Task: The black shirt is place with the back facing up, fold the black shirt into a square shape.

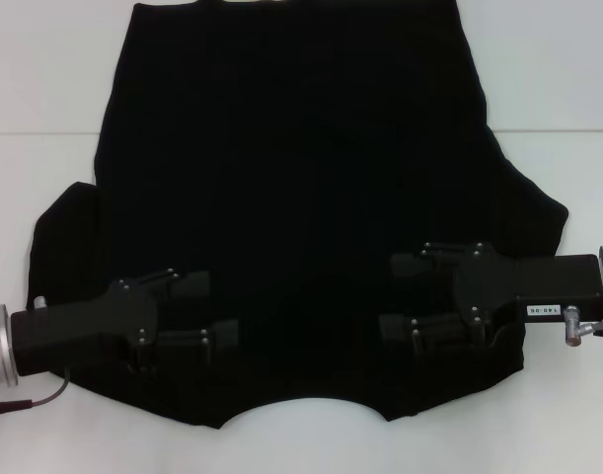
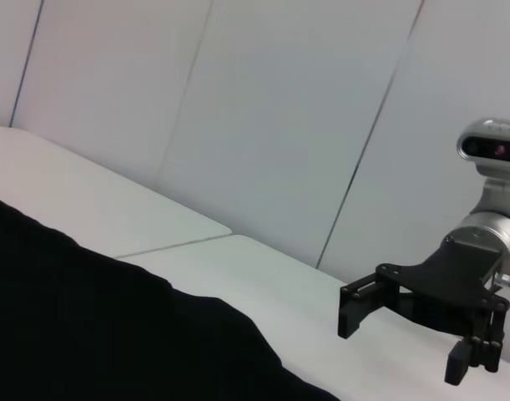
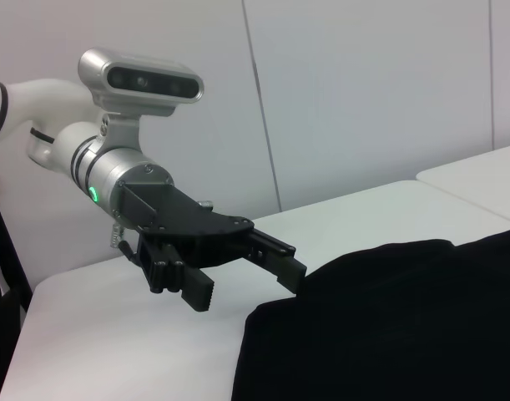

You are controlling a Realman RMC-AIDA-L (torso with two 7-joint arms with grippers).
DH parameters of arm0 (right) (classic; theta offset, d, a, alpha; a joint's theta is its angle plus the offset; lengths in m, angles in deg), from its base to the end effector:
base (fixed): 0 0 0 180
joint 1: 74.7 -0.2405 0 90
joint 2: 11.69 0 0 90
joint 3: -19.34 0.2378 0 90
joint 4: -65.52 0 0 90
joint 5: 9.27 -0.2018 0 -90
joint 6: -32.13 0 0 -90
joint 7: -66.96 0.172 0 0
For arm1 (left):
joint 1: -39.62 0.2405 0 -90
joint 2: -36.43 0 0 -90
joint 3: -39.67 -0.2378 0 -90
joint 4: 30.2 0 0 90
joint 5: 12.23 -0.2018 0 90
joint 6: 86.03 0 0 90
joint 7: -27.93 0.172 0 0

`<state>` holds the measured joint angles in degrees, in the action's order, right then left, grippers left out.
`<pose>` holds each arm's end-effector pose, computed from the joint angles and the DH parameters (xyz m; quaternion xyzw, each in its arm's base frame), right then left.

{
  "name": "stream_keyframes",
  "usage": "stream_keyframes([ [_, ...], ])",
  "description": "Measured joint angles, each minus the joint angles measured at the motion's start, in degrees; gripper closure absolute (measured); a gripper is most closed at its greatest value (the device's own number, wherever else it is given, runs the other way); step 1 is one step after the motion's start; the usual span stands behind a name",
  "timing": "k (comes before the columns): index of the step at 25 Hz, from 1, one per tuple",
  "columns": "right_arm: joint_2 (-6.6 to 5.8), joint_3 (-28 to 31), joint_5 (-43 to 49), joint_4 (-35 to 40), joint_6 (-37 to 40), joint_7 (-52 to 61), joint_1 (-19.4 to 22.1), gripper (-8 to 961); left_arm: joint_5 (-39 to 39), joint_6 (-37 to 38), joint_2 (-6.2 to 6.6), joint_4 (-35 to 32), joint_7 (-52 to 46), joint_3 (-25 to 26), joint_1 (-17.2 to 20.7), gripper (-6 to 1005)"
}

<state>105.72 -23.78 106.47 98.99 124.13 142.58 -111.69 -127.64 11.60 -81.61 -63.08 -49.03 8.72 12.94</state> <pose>0.2002 0.3314 -0.0275 -0.9622 0.1383 0.2261 0.0618 -0.2494 0.2937 -0.0035 -0.9106 -0.2538 -0.3058 0.1131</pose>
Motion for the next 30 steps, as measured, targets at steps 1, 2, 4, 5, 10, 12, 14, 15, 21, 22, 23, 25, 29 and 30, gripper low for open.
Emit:
stream_keyframes([
  [1, 0.00, 0.0, 0.0, 0.0, 0.0, 0.0, 0.0, 54, 0.0, -0.1, 0.01, 0.0, -0.5, 0.0, 0.0, 66],
  [2, 0.01, 0.0, 0.0, 0.0, 0.0, 0.0, -0.1, 54, 0.0, -0.2, 0.04, 0.0, -1.0, 0.1, 0.0, 66],
  [4, 0.06, 0.0, -0.1, 0.0, -0.1, 0.1, -0.3, 54, -0.1, -0.3, 0.11, 0.0, -1.4, 0.1, -0.2, 68],
  [5, 0.09, 0.0, -0.1, 0.0, -0.1, 0.2, -0.4, 54, -0.1, -0.3, 0.13, 0.0, -1.4, 0.1, -0.2, 69],
  [10, 0.25, -0.1, -0.1, -0.1, -0.1, 0.7, -0.9, 53, -0.1, -0.3, 0.17, -0.1, -1.4, 0.1, -0.2, 72],
  [12, 0.30, -0.2, -0.1, -0.1, -0.1, 0.7, -0.9, 53, 0.0, -0.4, 0.21, -0.1, -1.5, 0.1, -0.2, 74],
  [14, 0.38, -0.3, -0.1, -0.1, -0.1, 0.8, -1.0, 53, 0.1, -0.5, 0.26, -0.1, -1.6, 0.3, -0.2, 75],
  [15, 0.41, -0.3, -0.1, -0.1, -0.1, 0.8, -1.0, 53, 0.1, -0.7, 0.33, -0.1, -2.2, 0.6, -0.2, 76],
  [21, 0.55, 0.0, -0.2, -0.1, -0.1, 2.0, -1.4, 54, -1.6, -8.5, 1.22, -2.0, -13.9, 2.2, -0.2, 80],
  [22, 0.58, 0.0, -0.2, -0.1, -0.2, 2.1, -1.6, 54, -1.7, -9.5, 1.28, -2.6, -15.2, 2.4, 0.1, 81],
  [23, 0.64, 0.0, -0.2, -0.1, -0.5, 2.3, -1.8, 54, -1.7, -10.4, 1.29, -3.0, -16.1, 2.7, 0.3, 82],
  [25, 0.72, 0.0, -0.2, -0.1, -1.1, 2.6, -2.3, 54, -1.8, -13.0, 1.28, -3.6, -17.8, 3.5, 0.7, 83],
  [29, 0.86, -0.3, -0.2, -0.4, -2.5, 3.0, -3.0, 54, -1.8, -18.5, 1.35, -3.7, -19.5, 5.2, 1.3, 86],
  [30, 0.93, -0.3, -0.2, -0.5, -2.8, 3.0, -3.2, 54, -2.0, -19.9, 1.41, -3.8, -20.2, 5.6, 1.4, 87],
])
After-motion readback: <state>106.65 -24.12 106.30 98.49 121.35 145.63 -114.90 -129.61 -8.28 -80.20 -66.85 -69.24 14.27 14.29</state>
